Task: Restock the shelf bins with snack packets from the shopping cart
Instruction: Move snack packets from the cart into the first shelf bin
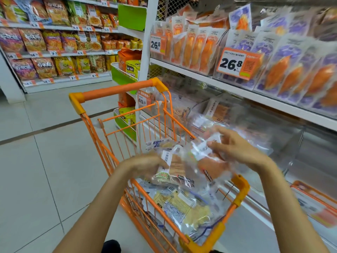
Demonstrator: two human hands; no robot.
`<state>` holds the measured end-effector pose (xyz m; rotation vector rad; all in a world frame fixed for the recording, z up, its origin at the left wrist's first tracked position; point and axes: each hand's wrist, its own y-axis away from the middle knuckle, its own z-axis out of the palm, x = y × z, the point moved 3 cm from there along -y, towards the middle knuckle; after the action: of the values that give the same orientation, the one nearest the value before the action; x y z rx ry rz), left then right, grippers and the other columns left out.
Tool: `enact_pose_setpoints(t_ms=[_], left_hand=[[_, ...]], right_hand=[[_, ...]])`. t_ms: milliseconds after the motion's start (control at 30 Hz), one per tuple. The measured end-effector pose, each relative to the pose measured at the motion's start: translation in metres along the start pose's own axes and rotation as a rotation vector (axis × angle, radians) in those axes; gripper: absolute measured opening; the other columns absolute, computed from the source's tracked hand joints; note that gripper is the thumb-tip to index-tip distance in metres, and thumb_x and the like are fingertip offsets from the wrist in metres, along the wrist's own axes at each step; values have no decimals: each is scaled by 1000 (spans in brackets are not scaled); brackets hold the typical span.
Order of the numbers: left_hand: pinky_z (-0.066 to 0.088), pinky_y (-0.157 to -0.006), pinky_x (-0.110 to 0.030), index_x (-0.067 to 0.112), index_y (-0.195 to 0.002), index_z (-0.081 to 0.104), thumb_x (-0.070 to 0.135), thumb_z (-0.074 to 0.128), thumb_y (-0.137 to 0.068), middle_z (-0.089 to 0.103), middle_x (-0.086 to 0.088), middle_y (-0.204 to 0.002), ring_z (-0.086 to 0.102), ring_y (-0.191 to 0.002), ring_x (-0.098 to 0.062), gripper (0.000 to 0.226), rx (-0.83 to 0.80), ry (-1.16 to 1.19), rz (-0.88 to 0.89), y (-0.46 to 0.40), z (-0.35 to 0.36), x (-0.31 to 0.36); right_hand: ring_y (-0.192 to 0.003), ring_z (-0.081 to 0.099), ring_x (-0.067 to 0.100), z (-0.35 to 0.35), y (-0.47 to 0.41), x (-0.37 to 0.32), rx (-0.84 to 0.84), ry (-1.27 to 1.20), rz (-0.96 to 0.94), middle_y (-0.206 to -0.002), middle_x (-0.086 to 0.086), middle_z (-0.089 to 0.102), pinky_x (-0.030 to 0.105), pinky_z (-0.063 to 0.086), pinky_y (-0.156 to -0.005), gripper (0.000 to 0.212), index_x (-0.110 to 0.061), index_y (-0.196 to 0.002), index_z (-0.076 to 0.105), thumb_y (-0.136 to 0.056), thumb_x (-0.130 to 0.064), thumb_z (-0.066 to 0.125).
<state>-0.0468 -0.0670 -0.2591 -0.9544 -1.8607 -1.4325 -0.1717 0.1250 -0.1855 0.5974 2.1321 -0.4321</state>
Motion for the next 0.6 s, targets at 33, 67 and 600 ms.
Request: enact_pose_setpoints(t_ms=[33,67,600], left_hand=[[42,-71,-26,18,-96,49,20,57,-93,42,4,-92,54,-81,-14,9,-26,-3,-5,-4,4,-3],[42,-79,-29,17,-109,49,21,56,-94,41,5,-106,56,-99,-18,17,-30,14,-17,-5,6,-5],[35,-108,-37,23,-146,35,39,69,-84,32,2,-153,31,-141,-23,72,-76,76,5,-19,7,-11]], right_hand=[[-44,46,2,10,-2,1,-133,75,-2,-52,-14,55,11,36,-49,14,-12,-107,62,-94,-7,57],[-45,48,1,22,-3,0,-214,158,1,-53,-17,56,10,36,-50,16,-12,-108,64,-93,-8,59],[-80,48,-11,88,-43,19,35,204,-37,-104,-9,59,3,36,-71,35,-16,-115,69,-81,-23,75]])
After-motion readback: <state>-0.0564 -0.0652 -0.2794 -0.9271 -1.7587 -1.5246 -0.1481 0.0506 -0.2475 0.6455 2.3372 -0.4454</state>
